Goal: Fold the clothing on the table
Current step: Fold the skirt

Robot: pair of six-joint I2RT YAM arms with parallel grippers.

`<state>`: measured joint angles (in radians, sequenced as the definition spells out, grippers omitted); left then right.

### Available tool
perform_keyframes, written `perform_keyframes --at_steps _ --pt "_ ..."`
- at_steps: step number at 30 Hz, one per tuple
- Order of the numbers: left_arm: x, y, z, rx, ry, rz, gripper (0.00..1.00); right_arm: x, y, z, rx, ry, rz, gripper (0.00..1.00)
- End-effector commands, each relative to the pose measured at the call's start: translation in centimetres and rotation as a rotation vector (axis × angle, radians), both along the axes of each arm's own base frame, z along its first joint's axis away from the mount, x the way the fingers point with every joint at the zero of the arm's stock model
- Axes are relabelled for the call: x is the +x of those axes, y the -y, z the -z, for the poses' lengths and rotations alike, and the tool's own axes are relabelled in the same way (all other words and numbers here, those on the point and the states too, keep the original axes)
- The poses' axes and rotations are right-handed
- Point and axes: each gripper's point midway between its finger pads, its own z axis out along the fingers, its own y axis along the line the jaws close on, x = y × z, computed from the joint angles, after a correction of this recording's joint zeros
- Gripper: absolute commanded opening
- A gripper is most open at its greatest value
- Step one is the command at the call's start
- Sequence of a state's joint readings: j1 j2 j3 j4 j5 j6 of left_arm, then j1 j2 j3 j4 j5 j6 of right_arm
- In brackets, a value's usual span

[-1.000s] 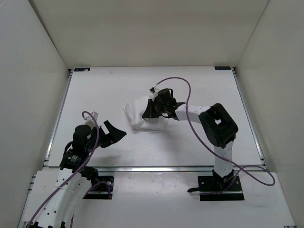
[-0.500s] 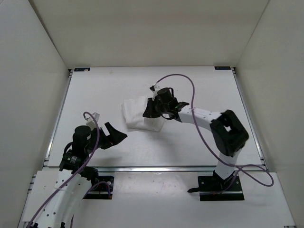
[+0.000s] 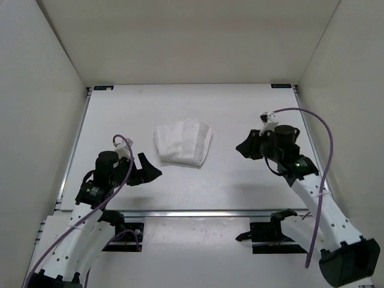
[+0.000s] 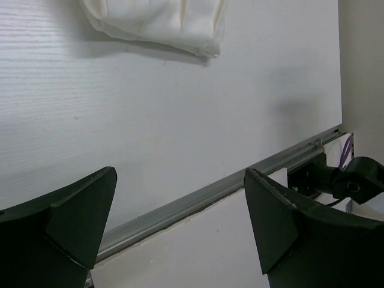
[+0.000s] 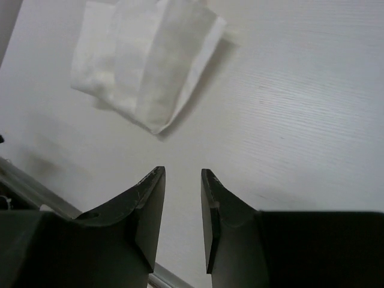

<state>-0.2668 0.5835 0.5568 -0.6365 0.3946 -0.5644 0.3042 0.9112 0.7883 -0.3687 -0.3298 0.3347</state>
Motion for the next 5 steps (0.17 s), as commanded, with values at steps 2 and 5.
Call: perform_keyframes --at_steps 2,5 --pt "1.2 -0.2 -2.9 -0.007 0.108 -0.031 0.99 -1.4 5.0 0.6 -0.064 0.064 0.051 0.28" --pt "2.0 -0.8 -3.4 0.045 0.109 -0.056 0.99 -1.5 6.7 2.2 -0.156 0.088 0.099 0.31"
